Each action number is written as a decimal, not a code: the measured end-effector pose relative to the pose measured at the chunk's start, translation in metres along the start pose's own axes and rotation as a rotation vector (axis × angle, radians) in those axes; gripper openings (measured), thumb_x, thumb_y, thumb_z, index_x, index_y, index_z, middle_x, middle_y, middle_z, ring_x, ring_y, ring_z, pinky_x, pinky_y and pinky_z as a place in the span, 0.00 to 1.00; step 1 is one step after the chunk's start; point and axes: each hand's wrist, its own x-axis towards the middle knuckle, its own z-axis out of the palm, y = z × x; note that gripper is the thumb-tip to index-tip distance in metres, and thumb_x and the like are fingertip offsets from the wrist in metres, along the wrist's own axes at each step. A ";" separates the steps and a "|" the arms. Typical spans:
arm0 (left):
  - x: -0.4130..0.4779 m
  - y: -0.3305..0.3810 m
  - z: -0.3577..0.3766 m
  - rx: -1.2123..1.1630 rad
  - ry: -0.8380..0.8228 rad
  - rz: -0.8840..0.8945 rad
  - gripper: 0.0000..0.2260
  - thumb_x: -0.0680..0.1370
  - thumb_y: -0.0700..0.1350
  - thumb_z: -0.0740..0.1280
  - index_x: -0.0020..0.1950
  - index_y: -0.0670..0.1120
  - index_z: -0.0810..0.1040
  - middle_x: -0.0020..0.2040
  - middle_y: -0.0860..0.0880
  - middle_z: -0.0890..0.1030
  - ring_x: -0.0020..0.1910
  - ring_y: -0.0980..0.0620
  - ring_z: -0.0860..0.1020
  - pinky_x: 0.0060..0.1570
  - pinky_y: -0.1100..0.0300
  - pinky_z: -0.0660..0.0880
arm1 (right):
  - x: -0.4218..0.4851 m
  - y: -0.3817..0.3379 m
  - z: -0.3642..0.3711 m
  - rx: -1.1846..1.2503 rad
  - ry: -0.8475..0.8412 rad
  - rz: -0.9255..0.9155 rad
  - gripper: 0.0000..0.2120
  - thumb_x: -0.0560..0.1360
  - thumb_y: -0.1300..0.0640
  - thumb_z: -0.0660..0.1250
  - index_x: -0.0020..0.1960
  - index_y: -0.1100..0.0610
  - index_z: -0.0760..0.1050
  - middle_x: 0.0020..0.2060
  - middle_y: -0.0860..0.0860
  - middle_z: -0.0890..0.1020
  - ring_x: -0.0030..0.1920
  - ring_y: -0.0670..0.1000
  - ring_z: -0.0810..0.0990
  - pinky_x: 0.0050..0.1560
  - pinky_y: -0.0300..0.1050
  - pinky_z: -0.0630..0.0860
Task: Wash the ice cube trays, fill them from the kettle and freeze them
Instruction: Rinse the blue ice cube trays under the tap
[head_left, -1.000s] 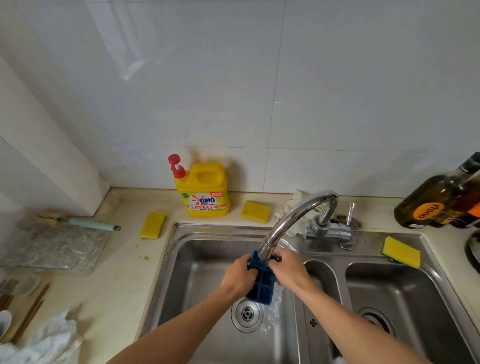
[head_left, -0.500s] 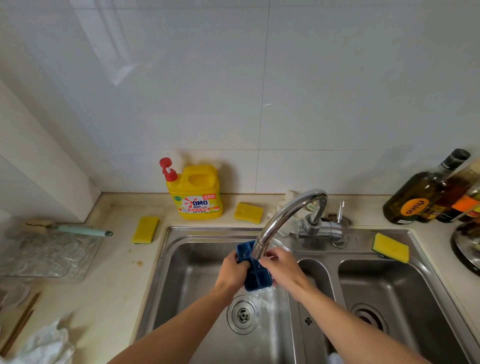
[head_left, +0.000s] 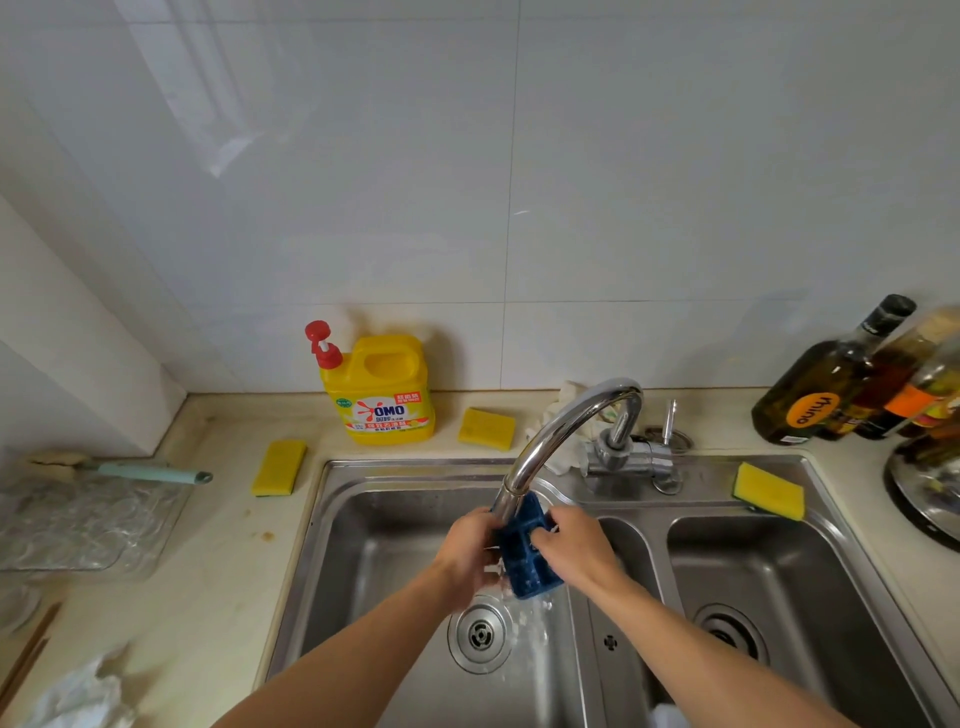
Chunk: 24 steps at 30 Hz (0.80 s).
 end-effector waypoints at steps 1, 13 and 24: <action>0.003 0.001 0.001 0.008 0.040 -0.020 0.11 0.81 0.41 0.59 0.59 0.42 0.77 0.52 0.39 0.82 0.50 0.41 0.81 0.43 0.50 0.81 | -0.001 0.000 -0.001 0.003 -0.003 0.003 0.07 0.78 0.56 0.65 0.41 0.55 0.74 0.38 0.50 0.80 0.40 0.51 0.82 0.39 0.46 0.75; 0.033 0.006 -0.002 0.085 0.265 -0.050 0.07 0.77 0.40 0.65 0.53 0.41 0.81 0.48 0.39 0.85 0.48 0.42 0.84 0.45 0.49 0.84 | -0.018 0.002 0.004 0.205 -0.201 0.052 0.10 0.78 0.52 0.67 0.58 0.51 0.74 0.45 0.51 0.85 0.35 0.48 0.85 0.36 0.43 0.82; 0.012 0.007 -0.001 -0.046 0.153 0.091 0.12 0.77 0.41 0.65 0.60 0.45 0.78 0.52 0.42 0.84 0.50 0.46 0.82 0.40 0.55 0.79 | -0.011 -0.006 0.012 0.352 -0.105 0.106 0.06 0.80 0.65 0.60 0.53 0.59 0.74 0.40 0.60 0.84 0.29 0.52 0.79 0.29 0.44 0.75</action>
